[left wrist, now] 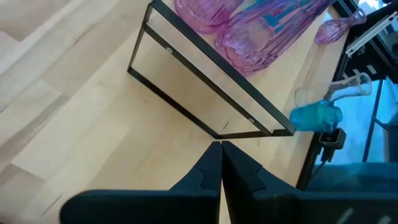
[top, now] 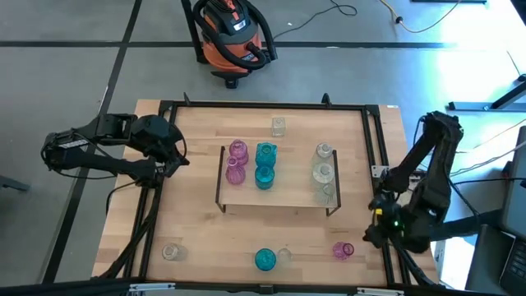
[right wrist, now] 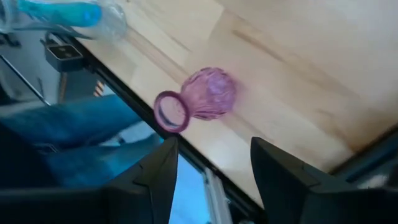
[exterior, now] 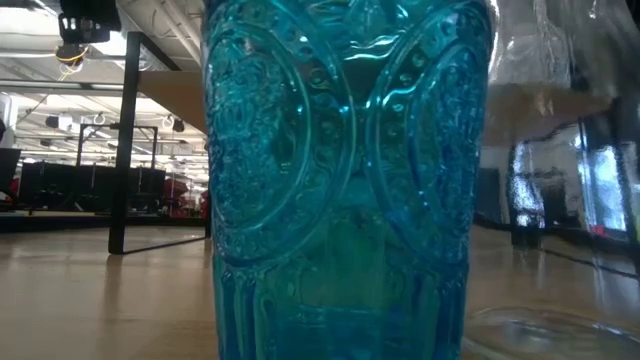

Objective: Sort vases onto shelf
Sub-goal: Put the violet vase on the shelf aligned with the other violet vase

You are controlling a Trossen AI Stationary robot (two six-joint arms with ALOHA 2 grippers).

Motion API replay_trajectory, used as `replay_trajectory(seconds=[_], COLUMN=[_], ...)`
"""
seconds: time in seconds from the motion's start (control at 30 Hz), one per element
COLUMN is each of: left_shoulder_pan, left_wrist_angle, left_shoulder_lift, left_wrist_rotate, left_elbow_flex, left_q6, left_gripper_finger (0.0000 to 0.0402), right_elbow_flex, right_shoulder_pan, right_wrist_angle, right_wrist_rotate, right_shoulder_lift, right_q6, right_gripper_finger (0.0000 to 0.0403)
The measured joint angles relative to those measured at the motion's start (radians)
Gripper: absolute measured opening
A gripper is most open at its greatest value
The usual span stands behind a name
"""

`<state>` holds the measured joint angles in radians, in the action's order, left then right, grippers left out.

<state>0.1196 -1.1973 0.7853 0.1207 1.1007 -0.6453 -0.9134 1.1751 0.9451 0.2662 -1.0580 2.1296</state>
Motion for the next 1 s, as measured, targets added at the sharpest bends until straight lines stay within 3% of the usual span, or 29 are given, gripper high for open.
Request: replay_trajectory(seconds=[0.23, 0.53, 0.8, 0.9, 1.0], left_shoulder_pan=[0.0, 0.0, 0.0, 0.0, 0.0], left_wrist_angle=[0.001, 0.001, 0.002, 0.003, 0.008], left_shoulder_lift=[0.006, 0.008, 0.007, 0.007, 0.008], left_wrist_rotate=[-0.002, 0.006, 0.008, 0.008, 0.002], left_elbow_flex=[0.0, 0.0, 0.0, 0.0, 0.0], left_q6=[-0.002, -0.034, -0.05, -0.056, -0.056], left_gripper_finger=[0.0, 0.0, 0.0, 0.0, 0.0], right_elbow_flex=[0.005, 0.005, 0.004, 0.0, 0.004], right_shoulder_pan=[0.0, -0.084, -0.088, -0.091, -0.108], right_wrist_angle=[-0.067, -0.174, -0.219, -0.221, -0.213], right_wrist_rotate=[0.074, 0.023, -0.071, -0.075, -0.076], right_shoulder_lift=[-0.117, -0.205, -0.268, -0.295, -0.326], right_q6=[0.038, -0.051, -0.114, -0.112, -0.11], right_gripper_finger=[0.0186, 0.0186, 0.0186, 0.0171, 0.0132])
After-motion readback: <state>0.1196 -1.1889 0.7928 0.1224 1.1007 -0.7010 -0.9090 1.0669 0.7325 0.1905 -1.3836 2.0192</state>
